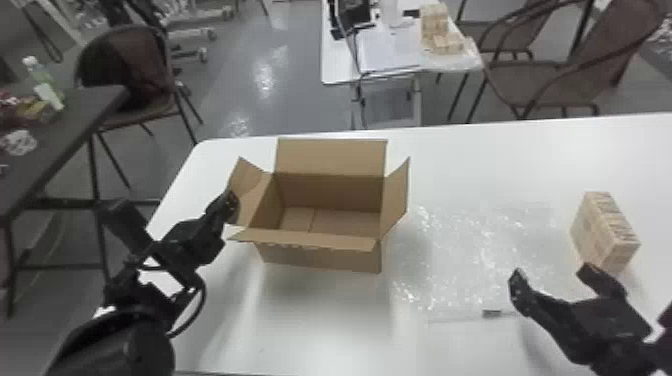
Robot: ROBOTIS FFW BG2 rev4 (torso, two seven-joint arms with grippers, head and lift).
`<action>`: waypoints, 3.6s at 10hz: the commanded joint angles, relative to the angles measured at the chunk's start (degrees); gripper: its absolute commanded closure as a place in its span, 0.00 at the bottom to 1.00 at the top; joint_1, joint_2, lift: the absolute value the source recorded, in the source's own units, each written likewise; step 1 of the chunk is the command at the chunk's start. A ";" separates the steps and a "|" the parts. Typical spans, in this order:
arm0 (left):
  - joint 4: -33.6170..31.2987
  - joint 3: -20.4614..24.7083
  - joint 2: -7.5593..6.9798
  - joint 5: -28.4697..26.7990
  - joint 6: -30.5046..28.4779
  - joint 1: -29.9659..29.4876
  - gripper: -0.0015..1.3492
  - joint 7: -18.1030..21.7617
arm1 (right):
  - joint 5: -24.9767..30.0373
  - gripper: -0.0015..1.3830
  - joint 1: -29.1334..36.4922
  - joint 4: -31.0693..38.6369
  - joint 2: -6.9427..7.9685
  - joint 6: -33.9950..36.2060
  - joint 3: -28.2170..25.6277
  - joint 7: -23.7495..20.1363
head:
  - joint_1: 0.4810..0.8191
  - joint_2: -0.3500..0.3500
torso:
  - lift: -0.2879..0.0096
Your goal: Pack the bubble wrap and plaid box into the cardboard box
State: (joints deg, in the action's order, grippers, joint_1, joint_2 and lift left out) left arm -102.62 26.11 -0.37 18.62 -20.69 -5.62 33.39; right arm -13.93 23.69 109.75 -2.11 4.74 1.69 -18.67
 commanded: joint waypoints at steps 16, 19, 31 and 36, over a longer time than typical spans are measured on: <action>-0.74 -5.72 -2.36 2.21 0.29 0.53 0.90 -2.89 | 6.29 0.21 -36.26 -8.76 -0.70 69.97 6.13 2.41 | 0.63 0.81 | 0.43; -0.74 -5.89 -2.45 2.56 0.29 0.61 0.90 -3.16 | 8.13 0.61 -37.22 -11.66 -0.70 71.11 6.22 -2.08 | 0.63 0.81 | 0.43; -0.74 -5.28 -1.66 3.00 4.43 -0.97 0.90 -6.67 | 16.22 0.76 -32.04 9.96 2.16 57.31 -0.28 -6.65 | 0.63 0.79 | 0.43; -0.74 -8.53 -1.48 3.53 7.68 -1.67 0.90 -10.72 | 11.82 0.76 -33.80 18.05 2.16 52.48 -0.46 -6.56 | 0.39 0.76 | 0.43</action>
State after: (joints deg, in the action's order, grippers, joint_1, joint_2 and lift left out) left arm -103.36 18.22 -1.84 22.14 -13.39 -7.28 22.78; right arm -0.50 -9.57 128.09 0.00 57.77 1.08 -25.22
